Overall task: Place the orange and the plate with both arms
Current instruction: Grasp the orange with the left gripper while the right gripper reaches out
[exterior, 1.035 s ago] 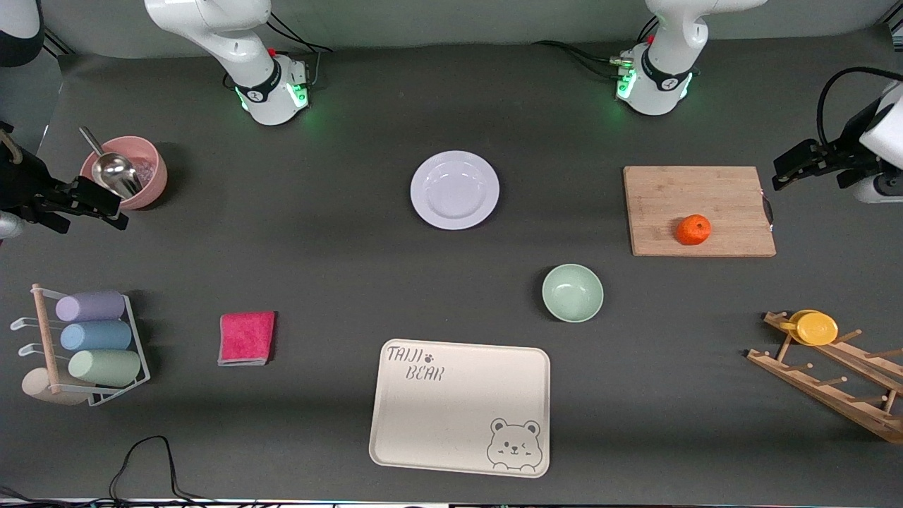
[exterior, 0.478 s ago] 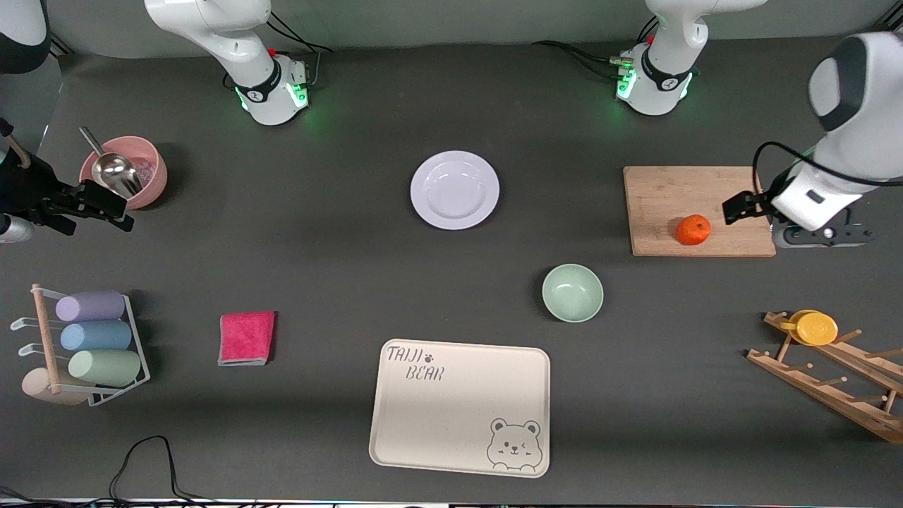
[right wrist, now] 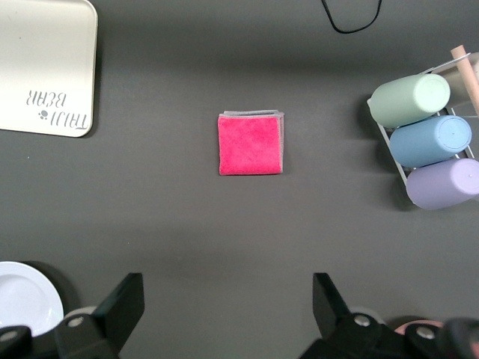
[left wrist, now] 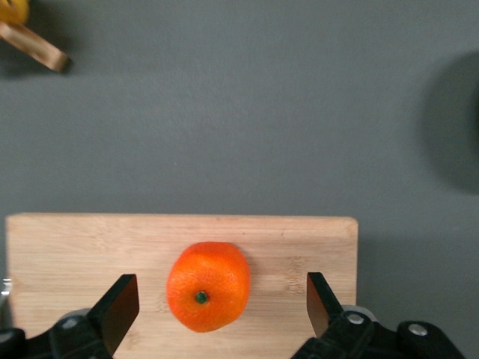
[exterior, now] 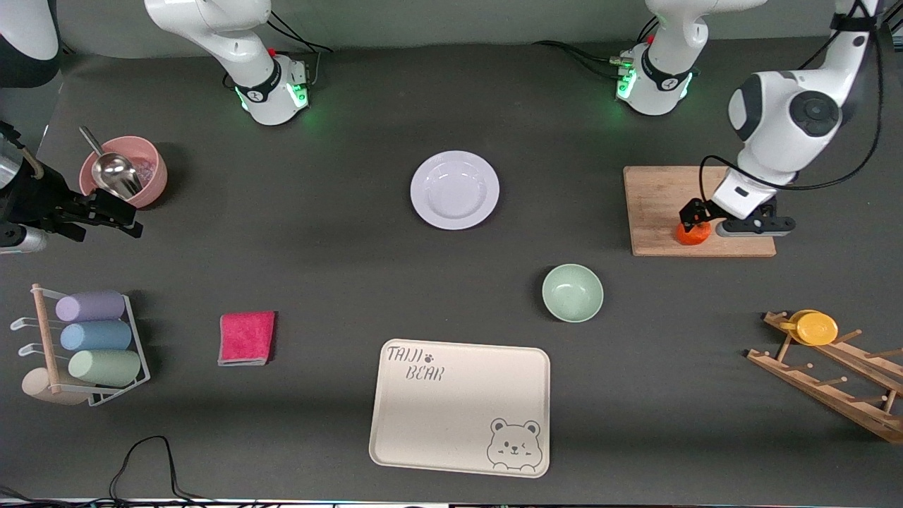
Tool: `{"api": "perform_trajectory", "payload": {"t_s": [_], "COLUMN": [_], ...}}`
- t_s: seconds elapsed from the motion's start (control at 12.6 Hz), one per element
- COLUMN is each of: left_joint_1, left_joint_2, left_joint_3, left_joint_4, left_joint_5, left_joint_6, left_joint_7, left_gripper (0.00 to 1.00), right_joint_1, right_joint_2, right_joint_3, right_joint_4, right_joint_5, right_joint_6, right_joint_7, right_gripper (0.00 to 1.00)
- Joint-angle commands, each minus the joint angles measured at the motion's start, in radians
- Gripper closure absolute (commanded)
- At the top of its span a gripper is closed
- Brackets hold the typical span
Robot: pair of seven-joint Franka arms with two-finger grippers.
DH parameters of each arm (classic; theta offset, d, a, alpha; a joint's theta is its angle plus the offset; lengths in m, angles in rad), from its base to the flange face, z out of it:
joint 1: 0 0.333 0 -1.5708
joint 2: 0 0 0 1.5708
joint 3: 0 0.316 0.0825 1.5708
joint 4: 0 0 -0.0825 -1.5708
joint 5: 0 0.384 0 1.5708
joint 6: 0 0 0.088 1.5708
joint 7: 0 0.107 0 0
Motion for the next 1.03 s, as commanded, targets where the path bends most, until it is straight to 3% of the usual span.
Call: {"api": "perform_trajectory", "payload": {"t_s": [0.0, 0.32, 0.56, 0.72, 0.8, 0.88, 0.96], "left_joint_1": [0.027, 0.044, 0.047, 0.057, 0.057, 0.057, 0.057], "left_joint_2": [0.064, 0.158, 0.184, 0.197, 0.197, 0.197, 0.197], "left_joint_3": [0.000, 0.000, 0.000, 0.000, 0.000, 0.000, 0.000], "left_joint_4": [-0.055, -0.069, -0.069, -0.067, -0.067, -0.067, -0.066], "left_joint_5": [0.013, 0.013, 0.013, 0.013, 0.013, 0.013, 0.013], "left_joint_6": [0.142, 0.255, 0.262, 0.260, 0.259, 0.259, 0.251], "left_joint_7": [0.011, 0.012, 0.011, 0.012, 0.014, 0.013, 0.011], "left_gripper": [0.00, 0.00, 0.00, 0.06, 0.30, 0.71, 1.00], "right_joint_1": [0.002, 0.049, 0.107, 0.127, 0.130, 0.156, 0.164], "right_joint_2": [0.039, 0.113, 0.206, 0.274, 0.298, 0.309, 0.312], "right_joint_3": [0.000, 0.003, 0.004, 0.006, 0.008, 0.006, 0.006], "right_joint_4": [0.033, 0.108, 0.207, 0.307, 0.320, 0.331, 0.328], "right_joint_5": [0.010, 0.091, 0.188, 0.389, 0.500, 0.600, 0.684], "right_joint_6": [0.014, 0.017, 0.047, 0.048, 0.054, 0.085, 0.121], "right_joint_7": [-0.007, 0.040, 0.287, 0.416, 0.474, 0.544, 0.650], "right_gripper": [0.00, 0.00, 0.00, 0.00, 0.00, 0.00, 0.00]}}
